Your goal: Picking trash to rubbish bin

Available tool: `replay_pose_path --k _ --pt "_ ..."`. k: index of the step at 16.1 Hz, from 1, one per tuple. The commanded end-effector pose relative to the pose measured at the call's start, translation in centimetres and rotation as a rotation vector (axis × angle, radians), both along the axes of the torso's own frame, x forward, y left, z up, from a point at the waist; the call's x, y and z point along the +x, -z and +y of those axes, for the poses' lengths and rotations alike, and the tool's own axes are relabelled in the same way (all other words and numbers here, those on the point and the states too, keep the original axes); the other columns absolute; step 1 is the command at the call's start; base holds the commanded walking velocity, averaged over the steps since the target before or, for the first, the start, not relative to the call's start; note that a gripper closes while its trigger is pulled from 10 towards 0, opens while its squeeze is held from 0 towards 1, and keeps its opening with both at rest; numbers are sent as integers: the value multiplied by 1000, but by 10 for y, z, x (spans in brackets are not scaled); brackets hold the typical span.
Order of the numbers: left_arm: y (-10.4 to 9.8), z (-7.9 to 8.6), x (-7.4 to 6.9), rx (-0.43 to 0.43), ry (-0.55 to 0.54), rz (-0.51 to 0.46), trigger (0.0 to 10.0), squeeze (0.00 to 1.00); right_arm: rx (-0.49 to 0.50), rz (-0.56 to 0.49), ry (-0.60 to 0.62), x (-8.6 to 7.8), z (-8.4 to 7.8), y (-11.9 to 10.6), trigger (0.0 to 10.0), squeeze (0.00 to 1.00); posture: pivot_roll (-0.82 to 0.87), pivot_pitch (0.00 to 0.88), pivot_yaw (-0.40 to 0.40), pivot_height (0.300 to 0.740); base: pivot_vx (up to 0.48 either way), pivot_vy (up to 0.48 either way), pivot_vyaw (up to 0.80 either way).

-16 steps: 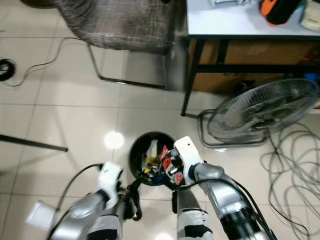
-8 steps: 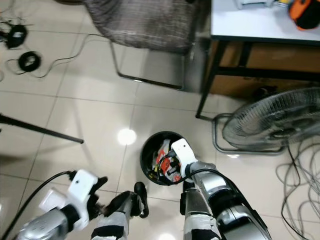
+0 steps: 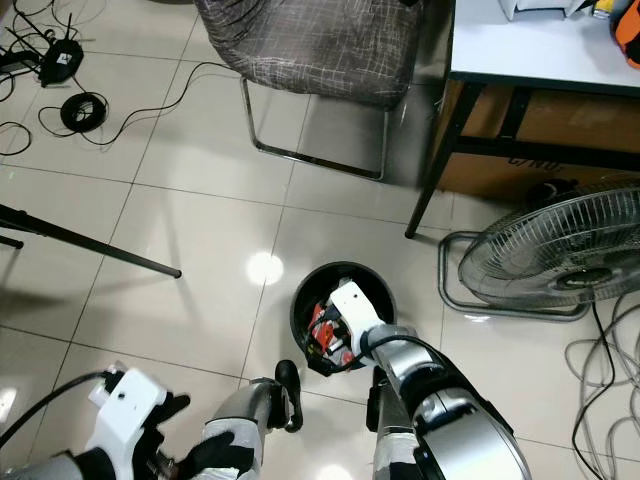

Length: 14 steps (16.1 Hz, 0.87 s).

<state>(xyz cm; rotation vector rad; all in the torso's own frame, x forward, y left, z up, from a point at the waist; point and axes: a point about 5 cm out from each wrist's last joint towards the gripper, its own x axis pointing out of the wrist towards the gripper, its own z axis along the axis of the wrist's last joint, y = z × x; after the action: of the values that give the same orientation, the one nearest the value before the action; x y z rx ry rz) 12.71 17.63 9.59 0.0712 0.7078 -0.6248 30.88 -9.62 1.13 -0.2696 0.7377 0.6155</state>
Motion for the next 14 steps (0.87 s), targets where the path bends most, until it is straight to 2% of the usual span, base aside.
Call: replay_pose_path --k 1,5,9,11,14 --pt "2 1 -8 -8 0 43 10000 0 -6 33 -7 -8 3 9 10000 0 198 427 126 740 0 0 0" --pt "10 0 -15 -27 5 108 10000 0 -17 22 -15 -7 2 9 10000 0 189 426 125 740 0 0 0" --pt "14 0 -17 -38 11 132 10000 0 -41 28 3 -9 -9 13 10000 0 178 426 127 740 0 0 0" --pt "11 -1 -17 -97 -15 137 10000 0 -70 26 -4 -11 -12 15 10000 0 180 426 125 740 0 0 0" --pt "10 0 -26 -117 28 178 10000 0 -95 28 -28 -15 -11 19 10000 0 183 428 122 740 0 0 0"
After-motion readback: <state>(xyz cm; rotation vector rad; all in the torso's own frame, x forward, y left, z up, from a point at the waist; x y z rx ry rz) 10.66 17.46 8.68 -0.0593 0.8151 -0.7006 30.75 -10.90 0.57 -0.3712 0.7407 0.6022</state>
